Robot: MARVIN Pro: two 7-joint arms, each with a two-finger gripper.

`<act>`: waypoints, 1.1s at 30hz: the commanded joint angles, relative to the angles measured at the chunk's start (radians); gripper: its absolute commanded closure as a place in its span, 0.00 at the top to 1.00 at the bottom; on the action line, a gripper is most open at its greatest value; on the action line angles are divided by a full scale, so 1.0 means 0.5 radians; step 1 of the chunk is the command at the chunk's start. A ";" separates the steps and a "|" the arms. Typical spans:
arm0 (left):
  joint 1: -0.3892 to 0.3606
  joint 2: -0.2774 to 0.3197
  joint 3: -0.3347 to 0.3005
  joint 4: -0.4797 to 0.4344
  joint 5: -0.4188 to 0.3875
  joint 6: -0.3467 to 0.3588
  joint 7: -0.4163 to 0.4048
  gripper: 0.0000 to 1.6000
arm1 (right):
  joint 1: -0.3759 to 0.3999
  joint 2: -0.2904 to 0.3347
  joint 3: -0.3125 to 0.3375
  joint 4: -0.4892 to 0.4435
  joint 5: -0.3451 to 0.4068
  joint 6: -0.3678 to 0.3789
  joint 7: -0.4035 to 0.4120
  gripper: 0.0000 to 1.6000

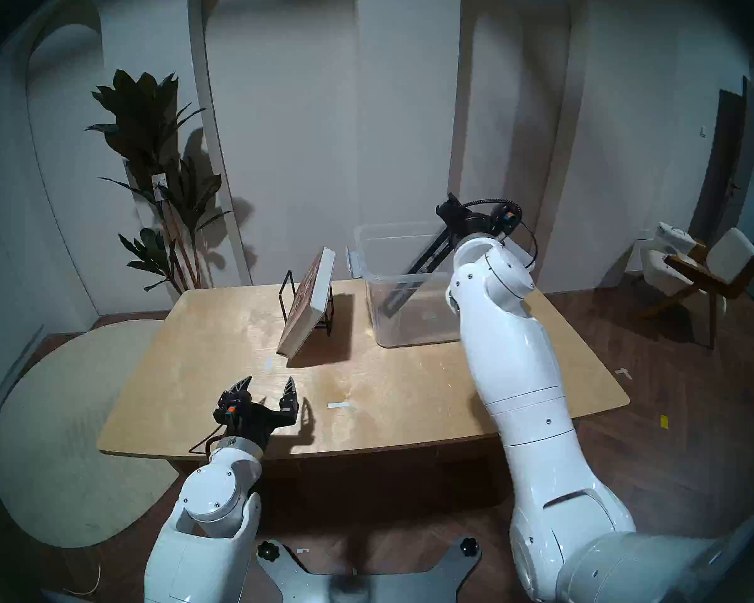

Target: Pack the books into the storage box

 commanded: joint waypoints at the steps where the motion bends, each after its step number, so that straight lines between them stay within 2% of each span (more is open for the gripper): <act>1: -0.020 0.000 -0.003 -0.057 -0.001 -0.017 0.000 1.00 | -0.025 0.166 0.091 -0.224 0.201 0.234 0.200 1.00; 10: -0.012 0.000 -0.003 -0.072 -0.002 -0.016 0.000 1.00 | -0.165 0.384 0.188 -0.442 0.521 0.575 0.404 1.00; 11: -0.010 0.000 -0.003 -0.075 -0.003 -0.016 -0.001 1.00 | -0.181 0.420 0.209 -0.470 0.574 0.655 0.423 1.00; 13: -0.008 0.000 -0.004 -0.079 -0.003 -0.015 -0.001 1.00 | -0.193 0.438 0.231 -0.488 0.624 0.677 0.454 1.00; 14: -0.007 0.000 -0.004 -0.081 -0.003 -0.014 -0.001 1.00 | -0.194 0.483 0.252 -0.508 0.676 0.777 0.473 1.00; 16: -0.005 0.000 -0.004 -0.083 -0.003 -0.013 -0.001 1.00 | -0.211 0.493 0.277 -0.548 0.681 0.776 0.491 1.00; 17: -0.005 0.000 -0.004 -0.084 -0.003 -0.013 -0.001 1.00 | -0.218 0.526 0.305 -0.582 0.687 0.856 0.514 1.00; 18: -0.004 0.000 -0.004 -0.085 -0.003 -0.012 -0.001 1.00 | -0.229 0.542 0.316 -0.605 0.681 0.854 0.526 1.00; 20: -0.004 0.000 -0.004 -0.086 -0.003 -0.012 -0.001 1.00 | -0.255 0.576 0.348 -0.651 0.667 0.848 0.583 1.00; 22: -0.004 0.000 -0.004 -0.086 -0.003 -0.012 -0.001 1.00 | -0.296 0.601 0.384 -0.721 0.594 0.805 0.574 1.00; 26: -0.005 0.000 -0.004 -0.085 -0.003 -0.012 -0.001 1.00 | -0.355 0.650 0.418 -0.813 0.402 0.696 0.496 1.00; 28: -0.005 0.000 -0.004 -0.084 -0.003 -0.012 -0.001 1.00 | -0.422 0.655 0.441 -0.881 0.258 0.615 0.414 1.00; 32: -0.005 0.000 -0.004 -0.084 -0.003 -0.012 -0.001 1.00 | -0.524 0.679 0.449 -0.892 0.032 0.477 0.337 1.00; 33: -0.005 0.000 -0.004 -0.085 -0.003 -0.011 -0.001 1.00 | -0.546 0.667 0.471 -0.870 -0.010 0.498 0.368 1.00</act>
